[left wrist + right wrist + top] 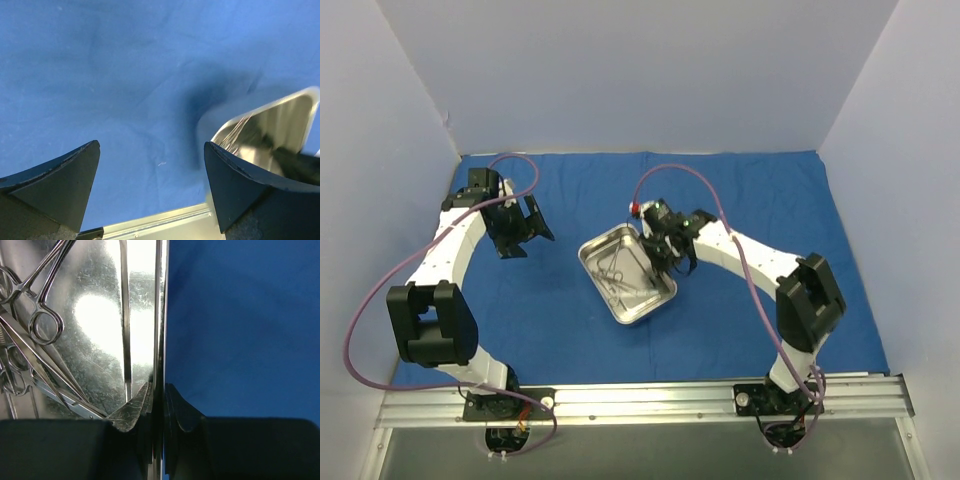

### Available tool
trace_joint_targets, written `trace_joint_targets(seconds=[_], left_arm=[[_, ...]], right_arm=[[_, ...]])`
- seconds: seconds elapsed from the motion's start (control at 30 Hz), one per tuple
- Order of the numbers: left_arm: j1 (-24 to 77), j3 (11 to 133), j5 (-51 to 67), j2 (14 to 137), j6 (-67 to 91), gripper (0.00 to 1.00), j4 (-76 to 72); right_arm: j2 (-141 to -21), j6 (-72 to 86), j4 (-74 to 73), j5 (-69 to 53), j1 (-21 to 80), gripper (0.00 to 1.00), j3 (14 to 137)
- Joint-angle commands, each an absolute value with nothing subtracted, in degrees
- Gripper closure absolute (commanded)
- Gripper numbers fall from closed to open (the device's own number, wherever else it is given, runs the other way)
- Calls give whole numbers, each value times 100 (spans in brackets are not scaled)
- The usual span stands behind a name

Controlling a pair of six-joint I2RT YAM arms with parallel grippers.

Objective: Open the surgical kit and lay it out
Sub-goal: Place the container in the surgical kit.

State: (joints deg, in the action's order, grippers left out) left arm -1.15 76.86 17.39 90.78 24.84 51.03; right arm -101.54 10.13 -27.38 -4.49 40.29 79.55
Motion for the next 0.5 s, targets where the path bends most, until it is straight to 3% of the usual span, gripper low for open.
trace_joint_targets(seconds=[0.0, 0.37, 0.4, 0.43, 0.47], left_arm=[[-97, 7647, 1819, 8859, 2461, 6, 5124], [-97, 7594, 1890, 8842, 2479, 6, 5115], [-97, 7594, 1890, 8824, 2461, 6, 5133], [-97, 7585, 1881, 8807, 2444, 6, 5176], [-97, 7585, 1837, 8781, 2426, 6, 5203]], right_arm=[[-9397, 1019, -2277, -554, 4253, 100, 7217], [-9694, 1327, -2004, -343, 4649, 100, 6574], [-9825, 1336, -2108, -273, 4667, 95, 6600], [-9844, 1345, -2153, -229, 4684, 70, 6635], [-9835, 1336, -2171, -185, 4711, 58, 6627]])
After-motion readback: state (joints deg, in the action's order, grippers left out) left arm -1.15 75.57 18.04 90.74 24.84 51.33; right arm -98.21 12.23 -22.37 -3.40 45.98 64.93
